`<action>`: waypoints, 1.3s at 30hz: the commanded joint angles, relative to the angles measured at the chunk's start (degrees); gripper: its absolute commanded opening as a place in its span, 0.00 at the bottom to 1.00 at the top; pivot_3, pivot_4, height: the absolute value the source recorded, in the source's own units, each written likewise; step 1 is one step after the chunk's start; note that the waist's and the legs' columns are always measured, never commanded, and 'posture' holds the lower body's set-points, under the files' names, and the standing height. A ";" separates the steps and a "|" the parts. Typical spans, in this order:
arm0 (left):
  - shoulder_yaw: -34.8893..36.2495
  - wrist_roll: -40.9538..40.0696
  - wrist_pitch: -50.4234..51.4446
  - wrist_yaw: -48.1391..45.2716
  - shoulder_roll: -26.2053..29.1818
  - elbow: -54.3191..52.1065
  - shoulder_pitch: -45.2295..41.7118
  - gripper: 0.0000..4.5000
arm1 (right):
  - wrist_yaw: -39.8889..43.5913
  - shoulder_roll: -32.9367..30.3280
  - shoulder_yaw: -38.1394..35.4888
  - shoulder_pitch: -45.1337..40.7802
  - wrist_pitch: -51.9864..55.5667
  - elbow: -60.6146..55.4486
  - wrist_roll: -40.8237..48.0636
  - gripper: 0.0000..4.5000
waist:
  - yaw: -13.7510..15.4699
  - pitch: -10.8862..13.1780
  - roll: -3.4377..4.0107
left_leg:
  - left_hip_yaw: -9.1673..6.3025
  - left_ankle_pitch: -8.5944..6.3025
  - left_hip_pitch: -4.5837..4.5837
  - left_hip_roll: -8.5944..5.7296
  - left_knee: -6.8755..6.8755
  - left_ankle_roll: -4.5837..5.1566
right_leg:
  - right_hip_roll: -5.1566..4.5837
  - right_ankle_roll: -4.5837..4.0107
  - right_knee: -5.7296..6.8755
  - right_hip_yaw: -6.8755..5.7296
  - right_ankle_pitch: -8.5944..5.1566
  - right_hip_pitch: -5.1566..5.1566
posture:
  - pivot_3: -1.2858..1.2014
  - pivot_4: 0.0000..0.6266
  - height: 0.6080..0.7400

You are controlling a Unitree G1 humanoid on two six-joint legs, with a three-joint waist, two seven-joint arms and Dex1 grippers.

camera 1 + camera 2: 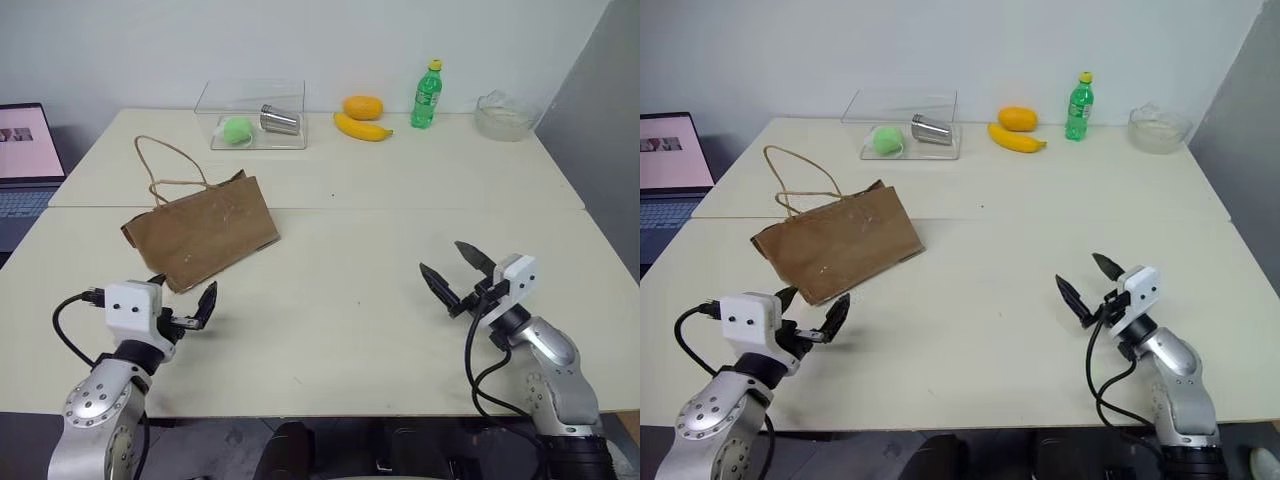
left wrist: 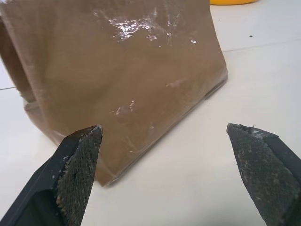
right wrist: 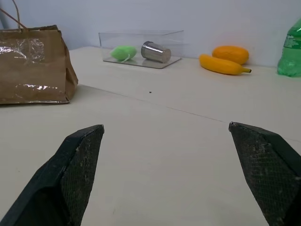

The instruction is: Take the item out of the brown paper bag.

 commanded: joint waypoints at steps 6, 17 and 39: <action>0.09 1.98 -3.15 0.51 -0.03 -1.78 -0.41 0.99 | 0.42 -0.20 0.46 -0.78 -2.25 -1.57 -0.03 1.00 | 0.02 0.00 0.00 | 0.00 0.00 0.00 0.00 0.00 0.00 | 0.00 0.00 0.00 0.01 0.00 0.00 | 0.52 0.24 1.00; -2.20 3.06 -3.93 -4.13 2.82 -2.00 -0.18 0.99 | -0.59 0.82 0.78 0.00 -3.68 -1.11 -1.02 1.00 | 0.01 0.00 0.00 | 0.01 0.00 0.00 0.00 0.00 0.00 | 0.00 0.00 0.00 0.00 0.00 0.00 | 0.52 0.24 1.00; 21.34 -26.51 10.45 -7.93 10.45 -5.06 -1.11 0.99 | 14.44 -3.27 8.97 -17.19 8.72 -3.68 7.89 1.00 | -0.34 0.05 -0.06 | -0.03 0.00 -0.02 0.03 0.02 0.00 | 0.01 -0.03 -0.02 -0.02 0.02 -0.04 | 0.52 0.24 1.00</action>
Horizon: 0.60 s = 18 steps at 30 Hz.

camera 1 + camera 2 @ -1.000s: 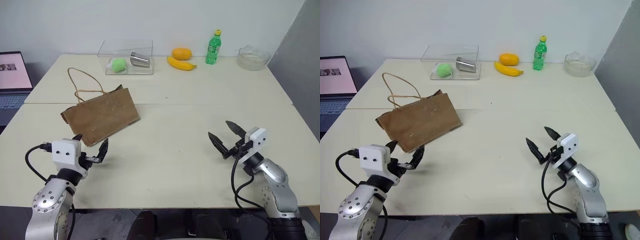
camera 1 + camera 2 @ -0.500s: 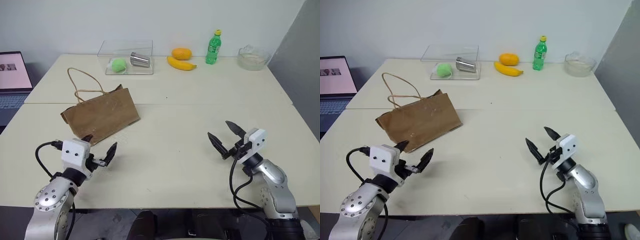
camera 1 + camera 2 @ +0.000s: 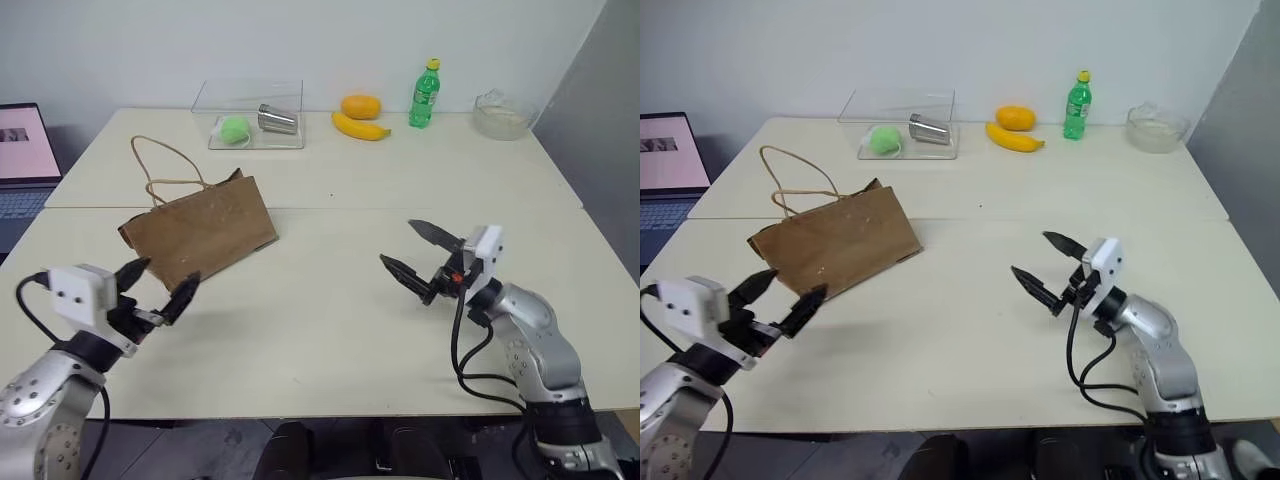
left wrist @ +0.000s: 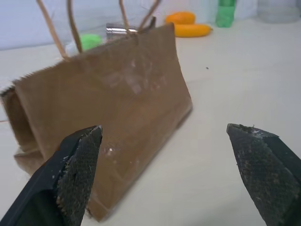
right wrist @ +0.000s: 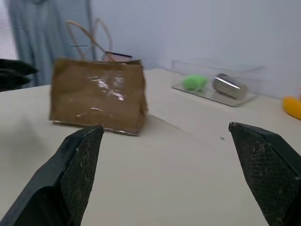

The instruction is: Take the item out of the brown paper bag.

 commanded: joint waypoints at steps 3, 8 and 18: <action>10.48 -12.46 7.36 0.65 5.28 1.71 -1.02 0.99 | 7.57 -1.00 2.82 -5.88 3.15 -0.89 3.86 1.00 | -0.02 0.00 0.00 | -0.06 0.00 0.01 0.02 -0.02 0.00 | 0.01 0.00 0.01 -0.05 0.00 0.00 | 0.52 0.24 1.00; 12.02 -13.21 10.55 -6.61 17.03 15.54 -7.21 0.99 | 13.72 -2.78 5.62 -8.95 7.66 -2.95 6.66 1.00 | 0.17 0.01 0.01 | -0.10 0.00 0.02 0.00 -0.02 0.00 | 0.11 -0.01 0.03 -0.12 -0.01 0.00 | 0.52 0.24 1.00; -1.83 -4.90 9.05 -22.28 28.96 40.31 -24.44 0.99 | 14.18 -1.67 5.81 -10.72 7.91 -3.27 6.04 1.00 | 0.04 0.03 -0.03 | 0.02 0.00 -0.02 -0.04 -0.06 -0.01 | 0.18 -0.01 0.01 -0.03 -0.01 -0.09 | 0.52 0.24 1.00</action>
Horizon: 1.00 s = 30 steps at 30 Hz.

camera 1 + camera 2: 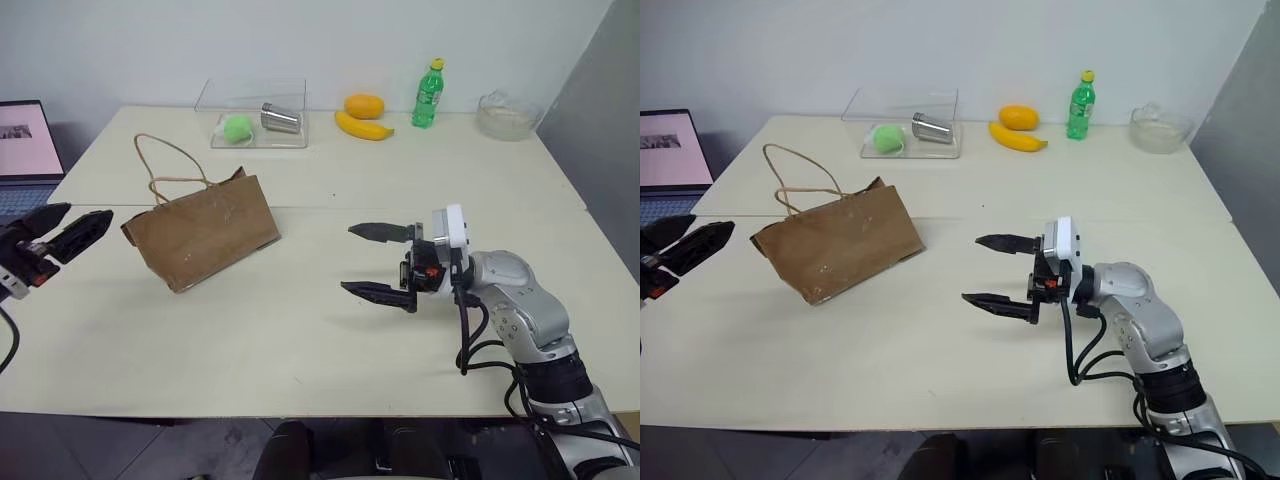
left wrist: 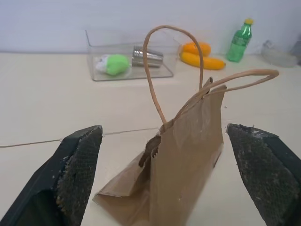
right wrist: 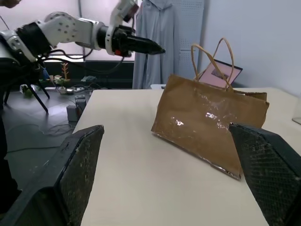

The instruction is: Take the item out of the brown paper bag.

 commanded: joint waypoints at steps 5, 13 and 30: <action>-12.00 10.71 -7.80 -8.47 2.86 17.87 -17.90 0.99 | -0.69 0.35 -0.42 0.18 -0.47 -3.15 0.15 1.00 | 0.10 0.00 -0.07 | -0.02 0.00 -0.07 0.02 -0.01 -0.01 | -0.05 0.00 0.03 -0.04 0.01 -0.09 | 0.52 0.24 1.00; -19.90 18.41 -13.61 -12.94 -0.76 28.89 -31.21 0.99 | -1.60 0.28 -0.19 0.64 -0.07 -4.44 -0.01 1.00 | -0.14 -0.01 -0.09 | 0.22 0.00 -0.09 0.00 0.02 -0.01 | -0.01 0.02 0.04 0.13 0.02 -0.14 | 0.52 0.24 1.00; -10.46 16.60 -13.42 -14.99 0.77 22.06 -24.32 0.99 | -1.29 -1.89 -0.56 4.01 3.50 -9.09 0.96 1.00 | -0.37 0.01 -0.13 | 0.22 0.00 -0.09 0.09 0.01 -0.01 | -0.18 0.03 0.07 0.14 0.02 -0.19 | 0.52 0.24 1.00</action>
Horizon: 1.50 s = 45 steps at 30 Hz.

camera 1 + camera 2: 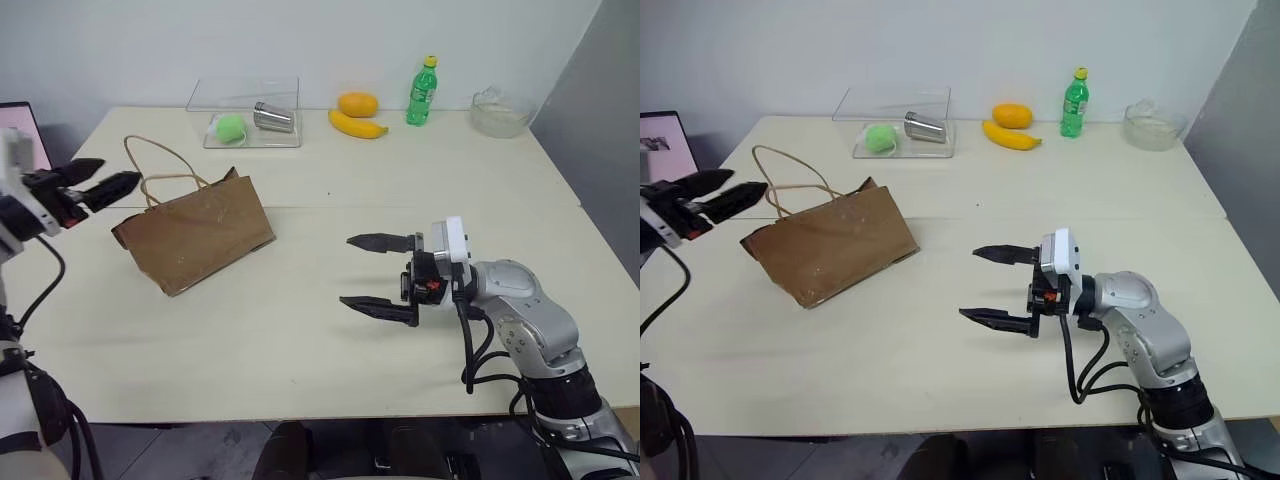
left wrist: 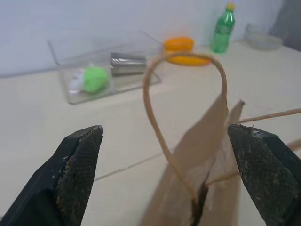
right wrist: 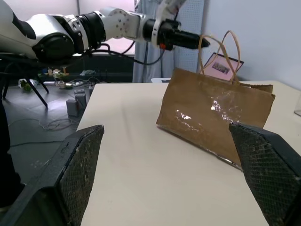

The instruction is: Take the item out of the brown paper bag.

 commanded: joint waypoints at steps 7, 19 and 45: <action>0.26 1.25 -3.72 -3.38 0.34 -7.69 9.23 0.99 | 0.68 -0.48 -0.37 -0.44 0.08 -1.44 1.17 1.00 | 0.54 -0.01 -0.02 | -0.13 0.00 -0.02 0.00 0.02 0.00 | -0.02 -0.01 0.01 -0.07 0.00 0.01 | 0.52 0.24 1.00; -7.52 6.56 -8.21 -3.22 -3.90 5.50 -5.20 0.99 | -0.03 0.83 0.16 -1.84 -0.48 -1.46 0.65 1.00 | 0.08 -0.03 -0.06 | 0.04 0.00 0.00 -0.08 0.04 0.00 | 0.06 0.01 0.02 -0.04 0.02 0.03 | 0.52 0.24 1.00; -10.50 13.84 -12.80 -6.15 -2.95 21.97 -24.43 0.19 | -0.13 1.02 0.33 -1.99 -0.52 -1.39 -0.38 1.00 | 0.16 -0.03 -0.12 | 0.09 0.00 -0.02 -0.09 0.09 0.00 | 0.18 0.04 0.08 -0.07 0.03 0.00 | 0.52 0.24 1.00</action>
